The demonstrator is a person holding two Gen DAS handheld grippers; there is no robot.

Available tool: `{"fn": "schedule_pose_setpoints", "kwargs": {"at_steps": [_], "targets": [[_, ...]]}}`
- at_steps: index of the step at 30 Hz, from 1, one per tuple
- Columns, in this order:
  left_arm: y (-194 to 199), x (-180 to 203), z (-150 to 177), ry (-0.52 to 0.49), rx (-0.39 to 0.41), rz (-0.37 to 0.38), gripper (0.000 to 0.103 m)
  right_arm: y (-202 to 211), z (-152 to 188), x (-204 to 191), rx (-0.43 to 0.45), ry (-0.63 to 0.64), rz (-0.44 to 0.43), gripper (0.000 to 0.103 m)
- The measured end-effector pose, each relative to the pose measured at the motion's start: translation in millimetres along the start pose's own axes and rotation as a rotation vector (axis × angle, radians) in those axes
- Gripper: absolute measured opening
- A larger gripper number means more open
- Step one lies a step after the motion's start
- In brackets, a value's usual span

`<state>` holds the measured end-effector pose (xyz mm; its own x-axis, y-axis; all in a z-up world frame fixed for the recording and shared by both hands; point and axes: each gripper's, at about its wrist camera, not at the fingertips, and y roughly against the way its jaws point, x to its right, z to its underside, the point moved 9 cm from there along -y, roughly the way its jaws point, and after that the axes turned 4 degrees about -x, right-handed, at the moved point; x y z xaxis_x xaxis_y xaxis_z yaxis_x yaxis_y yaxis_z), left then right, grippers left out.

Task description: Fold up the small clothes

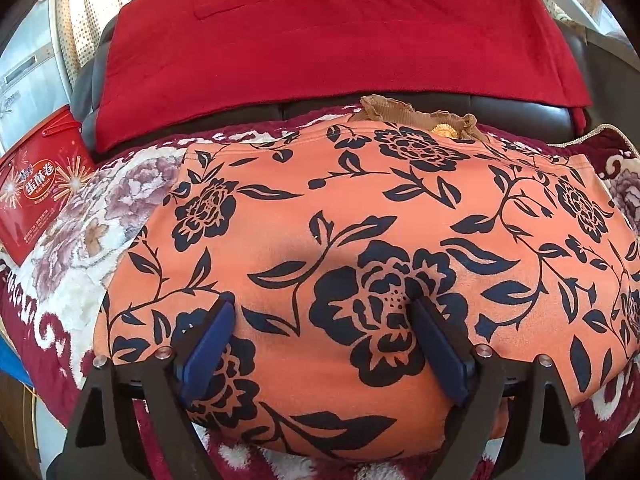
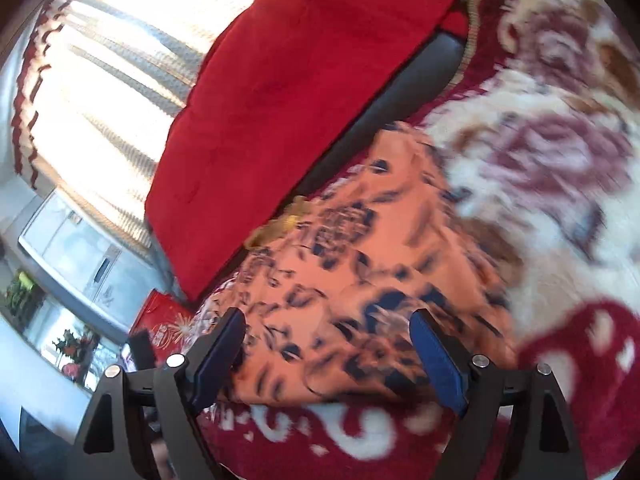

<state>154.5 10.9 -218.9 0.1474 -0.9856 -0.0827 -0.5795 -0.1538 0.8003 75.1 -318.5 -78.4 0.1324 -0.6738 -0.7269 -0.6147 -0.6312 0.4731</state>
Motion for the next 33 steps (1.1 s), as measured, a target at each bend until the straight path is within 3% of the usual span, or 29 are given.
{"fn": "schedule_pose_setpoints", "kwargs": {"at_steps": [3,7,9,11,14,17,20,22,26,33], "targets": [[-0.5,-0.1,-0.3,-0.001,-0.001,0.008,0.092,-28.8,-29.9,-5.9,-0.079,-0.054,-0.045,0.087],[-1.3,-0.8,-0.7,-0.004,-0.006,0.016,0.092,-70.4,-70.5,51.0,-0.144,-0.214,0.077,0.084],[-1.8,-0.7,-1.3,-0.008,-0.012,0.02,0.092,-60.1,-86.9,78.9,-0.078,-0.359,0.04,0.078],[-2.5,-0.7,-1.8,-0.011,-0.02,0.027,0.092,-25.8,-90.9,85.5,0.029,-0.393,0.078,0.081],[-4.5,-1.2,-1.8,-0.008,-0.017,0.024,0.095,7.7,-61.2,69.5,0.042,-0.349,0.05,0.081],[-4.8,-0.2,-1.2,-0.009,-0.015,0.023,0.096,33.9,-4.3,57.3,0.014,-0.331,0.032,0.081],[-5.5,-0.8,-2.0,-0.013,-0.022,0.028,0.095,37.7,50.6,50.1,-0.022,-0.392,-0.02,0.081],[-3.7,-0.7,-3.4,-0.017,-0.028,0.027,0.095,29.8,66.5,48.6,-0.04,-0.408,-0.036,0.081],[7.3,-2.0,-6.3,-0.039,-0.025,0.009,0.095,9.9,63.8,46.6,-0.03,-0.43,-0.053,0.081],[25.0,-7.0,-11.7,-0.004,0.013,0.019,0.095,-4.0,36.4,56.2,0.01,-0.46,-0.002,0.078]]}}
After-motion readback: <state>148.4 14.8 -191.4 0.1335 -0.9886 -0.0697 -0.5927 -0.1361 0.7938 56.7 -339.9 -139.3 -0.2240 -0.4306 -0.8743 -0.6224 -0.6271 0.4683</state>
